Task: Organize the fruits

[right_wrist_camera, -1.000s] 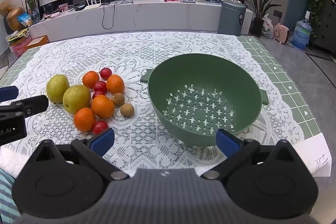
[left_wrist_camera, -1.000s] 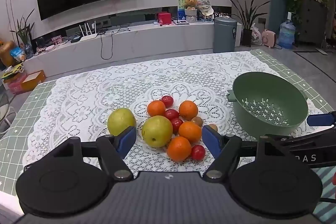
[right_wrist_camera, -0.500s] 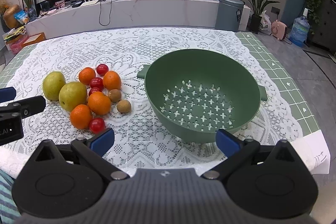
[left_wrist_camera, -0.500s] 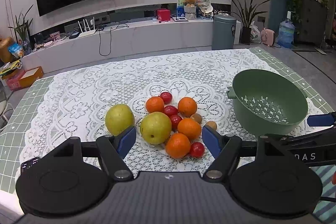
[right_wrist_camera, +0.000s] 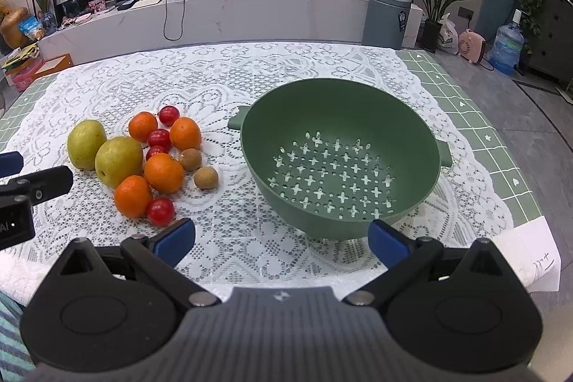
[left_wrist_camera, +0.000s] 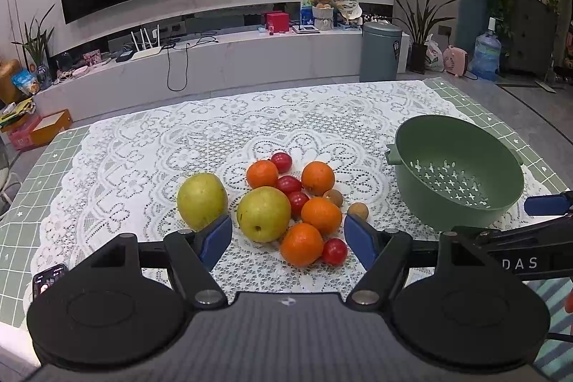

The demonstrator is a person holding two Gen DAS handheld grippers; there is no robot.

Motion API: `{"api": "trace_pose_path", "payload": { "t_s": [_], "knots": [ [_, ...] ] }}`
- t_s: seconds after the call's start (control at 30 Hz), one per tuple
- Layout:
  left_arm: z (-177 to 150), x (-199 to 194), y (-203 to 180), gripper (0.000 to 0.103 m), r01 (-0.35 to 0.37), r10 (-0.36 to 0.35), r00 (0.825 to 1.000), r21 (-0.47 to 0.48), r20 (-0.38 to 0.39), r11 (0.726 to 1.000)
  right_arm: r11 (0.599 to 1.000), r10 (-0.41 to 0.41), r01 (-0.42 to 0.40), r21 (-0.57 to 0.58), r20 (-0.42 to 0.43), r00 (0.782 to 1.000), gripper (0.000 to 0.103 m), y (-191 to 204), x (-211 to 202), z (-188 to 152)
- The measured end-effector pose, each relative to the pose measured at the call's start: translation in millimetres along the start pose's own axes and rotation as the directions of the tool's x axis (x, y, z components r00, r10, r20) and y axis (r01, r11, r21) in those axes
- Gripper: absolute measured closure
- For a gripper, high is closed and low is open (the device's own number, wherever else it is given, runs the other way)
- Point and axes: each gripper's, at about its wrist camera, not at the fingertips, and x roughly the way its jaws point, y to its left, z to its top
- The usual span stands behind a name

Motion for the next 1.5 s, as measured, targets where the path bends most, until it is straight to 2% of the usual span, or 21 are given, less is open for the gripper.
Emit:
{"api": "trace_pose_path", "payload": {
  "t_s": [1.5],
  "knots": [
    [-1.4,4.2,-3.4,0.019,0.012,-0.012,1.000,0.007,-0.022,1.000,1.000,0.003,-0.003,0.009,-0.039,0.999,0.004,-2.0,7.2,-0.9]
  ]
}}
